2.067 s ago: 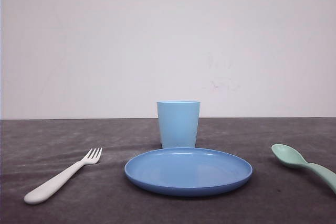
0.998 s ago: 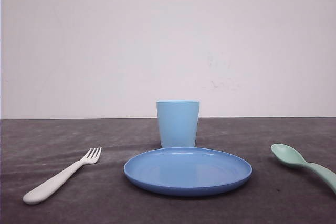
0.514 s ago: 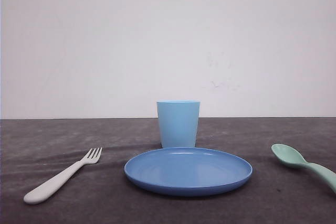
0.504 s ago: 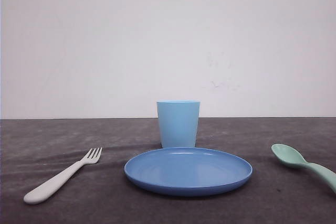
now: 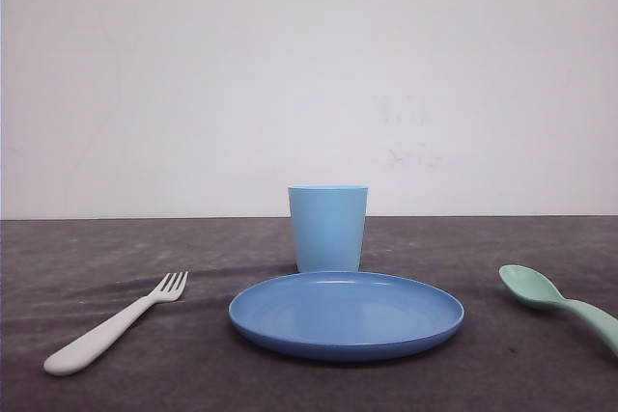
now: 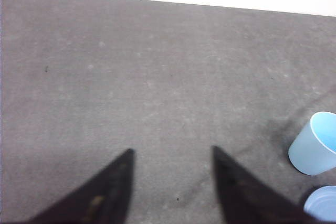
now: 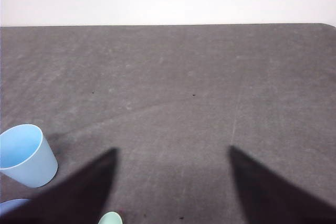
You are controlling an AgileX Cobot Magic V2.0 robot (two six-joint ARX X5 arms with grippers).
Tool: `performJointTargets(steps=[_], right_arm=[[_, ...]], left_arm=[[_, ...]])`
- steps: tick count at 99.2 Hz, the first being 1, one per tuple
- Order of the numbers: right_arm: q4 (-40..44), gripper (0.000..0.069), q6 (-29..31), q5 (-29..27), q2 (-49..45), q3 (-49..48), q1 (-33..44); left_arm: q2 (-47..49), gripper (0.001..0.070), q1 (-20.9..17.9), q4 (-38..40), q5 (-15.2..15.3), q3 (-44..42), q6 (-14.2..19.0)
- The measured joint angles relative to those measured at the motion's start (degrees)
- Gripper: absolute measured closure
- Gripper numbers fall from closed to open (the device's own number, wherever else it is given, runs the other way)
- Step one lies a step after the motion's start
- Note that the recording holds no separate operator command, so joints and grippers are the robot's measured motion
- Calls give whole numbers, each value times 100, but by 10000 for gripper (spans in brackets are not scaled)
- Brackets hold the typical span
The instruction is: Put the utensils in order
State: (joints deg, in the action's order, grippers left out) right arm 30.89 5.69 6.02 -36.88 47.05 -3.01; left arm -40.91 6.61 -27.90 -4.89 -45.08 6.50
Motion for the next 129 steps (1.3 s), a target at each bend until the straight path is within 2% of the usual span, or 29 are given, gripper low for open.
performJointTargets(steps=[10, 22, 33, 48, 63, 89, 106, 113, 129], right_arm=[[35, 160, 0, 2, 2, 0, -17], [155, 148, 0, 2, 4, 0, -26], [190, 147, 0, 2, 4, 0, -26], [199, 147, 0, 2, 4, 0, -26], [280, 147, 0, 2, 4, 0, -26], [448, 147, 0, 2, 4, 0, -26], [472, 147, 0, 2, 4, 0, -26], [485, 147, 0, 2, 4, 0, -26], [529, 147, 0, 2, 4, 0, -26]], left_arm=[[0, 330, 46, -42, 0, 0, -9], [-9, 321, 138, -326, 0, 0, 22], [-144, 321, 321, -678, -55, 0, 192], [-492, 321, 782, -1027, -109, 0, 494], [-918, 321, 1349, -1043, -79, 0, 835], [-1926, 320, 2417, -949, 710, 0, 1386], [-2664, 320, 3034, -522, 1154, 0, 1692], [-2927, 320, 3206, -435, 1366, 0, 1801], [-3458, 320, 3418, -205, 1528, 0, 1954]])
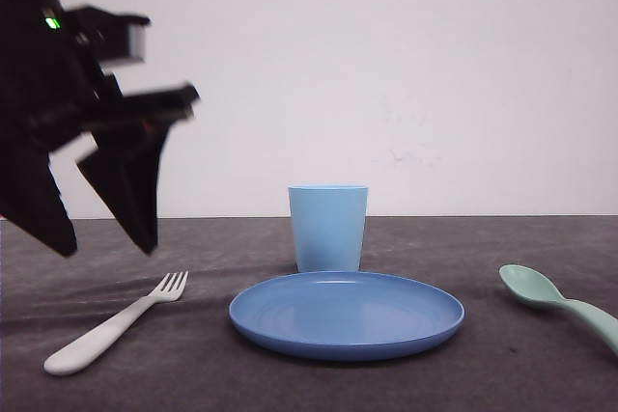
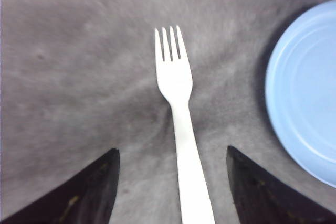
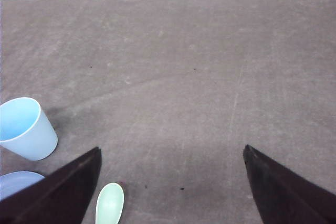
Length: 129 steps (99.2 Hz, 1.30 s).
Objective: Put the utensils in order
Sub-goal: 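Lower the left gripper onto the white fork and grasp it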
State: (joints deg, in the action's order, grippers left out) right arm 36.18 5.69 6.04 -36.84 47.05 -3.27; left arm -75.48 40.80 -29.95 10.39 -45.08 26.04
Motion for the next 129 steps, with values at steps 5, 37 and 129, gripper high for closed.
performJointTargets(steps=[5, 37, 129], right_arm=[[17, 147, 0, 0, 0, 0, 0], [42, 147, 0, -2, 0, 0, -17], [59, 147, 0, -2, 0, 0, -17]], left_arm=[[-155, 320, 37, 83, 15, 0, 57], [-892, 347, 103, 584, 22, 0, 229], [-809, 664, 122, 660, 138, -79, 339]])
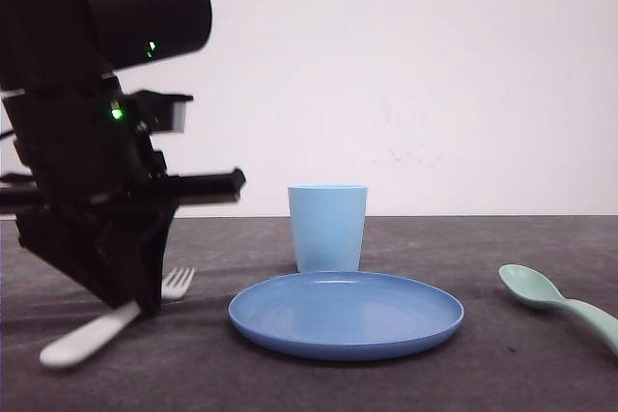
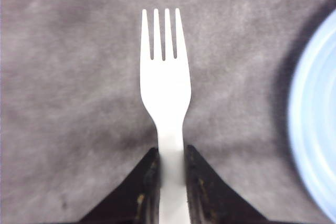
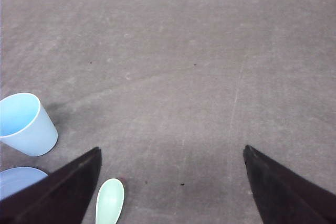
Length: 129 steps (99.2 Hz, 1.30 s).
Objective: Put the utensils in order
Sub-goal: 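Lower the left gripper onto the white fork and grasp it, then lift the fork with the left gripper and lower it into the blue cup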
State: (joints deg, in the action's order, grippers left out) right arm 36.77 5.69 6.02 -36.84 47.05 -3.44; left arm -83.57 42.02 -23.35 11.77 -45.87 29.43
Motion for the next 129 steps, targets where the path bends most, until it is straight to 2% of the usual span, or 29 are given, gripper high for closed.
performJointTargets(steps=[12, 33, 55, 68, 91, 120, 129], right_arm=[[2, 147, 0, 0, 0, 0, 0], [0, 147, 0, 0, 0, 0, 0], [-52, 147, 0, 0, 0, 0, 0], [-151, 147, 0, 0, -7, 0, 0], [-184, 147, 0, 0, -44, 0, 0], [-184, 147, 0, 0, -68, 0, 0], [-184, 147, 0, 0, -70, 0, 0]], left_arm=[[726, 665, 0, 535, 44, 0, -70], [1613, 665, 0, 2315, 186, -9, -719], [1410, 665, 13, 4334, 188, -24, -1812], [892, 665, 24, 5289, 179, -26, -2142], [-278, 665, 28, 6588, -15, -26, -2413], [-1410, 665, 0, 7906, -105, -26, -2452], [-1685, 665, -35, 8048, -116, -28, -2455]])
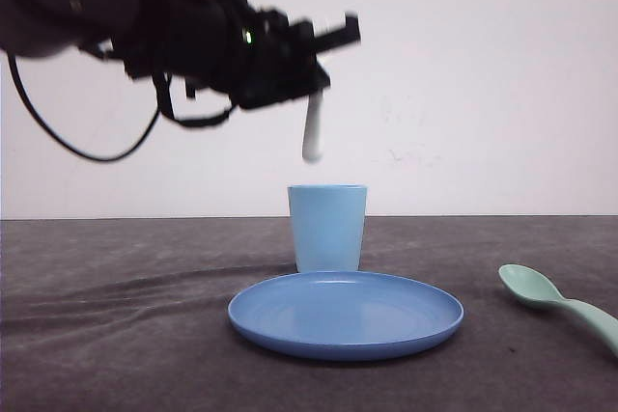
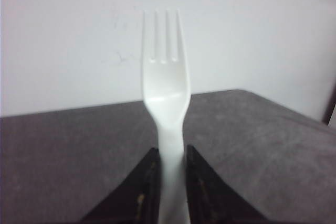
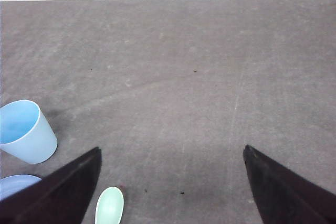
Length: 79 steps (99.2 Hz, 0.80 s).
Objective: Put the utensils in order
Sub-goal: 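Lift the fork with the left gripper and lower it into the blue cup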
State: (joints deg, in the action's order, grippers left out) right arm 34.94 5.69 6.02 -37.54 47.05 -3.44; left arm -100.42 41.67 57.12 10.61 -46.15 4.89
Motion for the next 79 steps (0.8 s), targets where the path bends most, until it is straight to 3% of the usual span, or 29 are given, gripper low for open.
performJointTargets(steps=[33, 79], right_arm=[[0, 147, -2, 0, 0, 0, 0], [11, 147, -109, 0, -94, 0, 0]], left_arm=[[-634, 665, -120, 87, -181, -354, 4], [-651, 665, -118, -728, -186, -354, 181]])
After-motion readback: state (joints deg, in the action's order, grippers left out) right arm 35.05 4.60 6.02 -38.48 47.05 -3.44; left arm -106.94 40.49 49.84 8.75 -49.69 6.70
